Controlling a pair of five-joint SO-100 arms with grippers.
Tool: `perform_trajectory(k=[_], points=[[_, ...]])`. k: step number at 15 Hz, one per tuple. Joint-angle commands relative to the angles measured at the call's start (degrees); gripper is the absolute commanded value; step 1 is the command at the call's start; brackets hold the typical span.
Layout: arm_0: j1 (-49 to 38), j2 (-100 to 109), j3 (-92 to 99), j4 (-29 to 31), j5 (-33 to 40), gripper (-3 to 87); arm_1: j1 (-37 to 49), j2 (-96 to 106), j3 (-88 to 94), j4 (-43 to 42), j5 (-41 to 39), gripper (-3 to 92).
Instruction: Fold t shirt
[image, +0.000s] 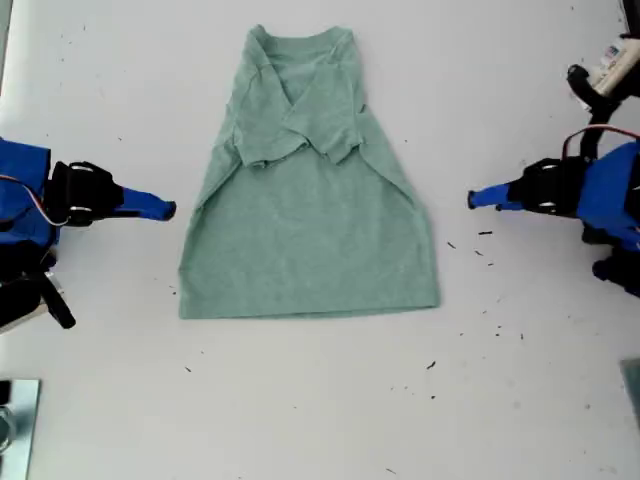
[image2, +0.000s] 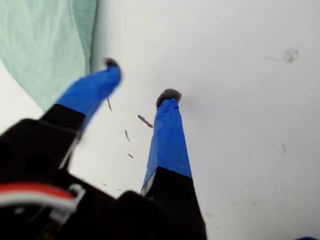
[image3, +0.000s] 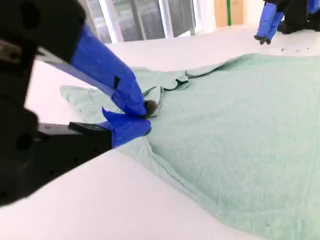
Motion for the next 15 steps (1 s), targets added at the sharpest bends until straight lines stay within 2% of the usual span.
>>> perform_trajectory(k=[1,2,3,4,5,6,7,9,11,12,15], points=[[1.4,0.4,0.6,-0.4,0.4,-0.2,-1.1,0.4,-2.8,1.0,1.9,40.7],[1.7,0.4,0.6,-0.4,0.4,-0.2,-1.3,0.4,-3.4,2.8,3.9,40.0],[1.3,0.4,0.6,-0.4,0.5,-0.2,-2.1,0.4,-3.1,0.7,5.7,40.7],[1.1,0.4,0.7,-0.4,0.8,-0.2,-3.3,0.4,-0.9,-5.7,5.6,39.6],[1.2,0.4,0.7,-0.4,1.0,-0.2,-4.3,0.4,1.1,-6.9,10.7,38.8],[1.2,0.4,0.7,-0.4,1.4,-0.2,-5.0,0.4,1.8,-6.8,10.5,31.4],[1.2,0.4,0.8,-0.5,1.8,-0.2,-5.7,0.4,1.8,-6.2,11.4,0.9],[1.1,0.4,0.9,-0.5,2.5,-0.2,-6.7,0.4,-1.1,-9.2,3.5,1.2],[0.8,0.4,0.9,-0.6,2.6,-0.2,-10.4,-0.7,-10.5,-3.6,4.0,1.4],[0.6,0.4,0.9,-0.6,2.6,-0.2,-12.4,-5.8,-16.3,-3.4,3.6,1.4],[0.4,0.4,1.0,-0.7,3.3,-0.2,-20.0,-41.1,-43.5,-2.0,1.6,1.4]])
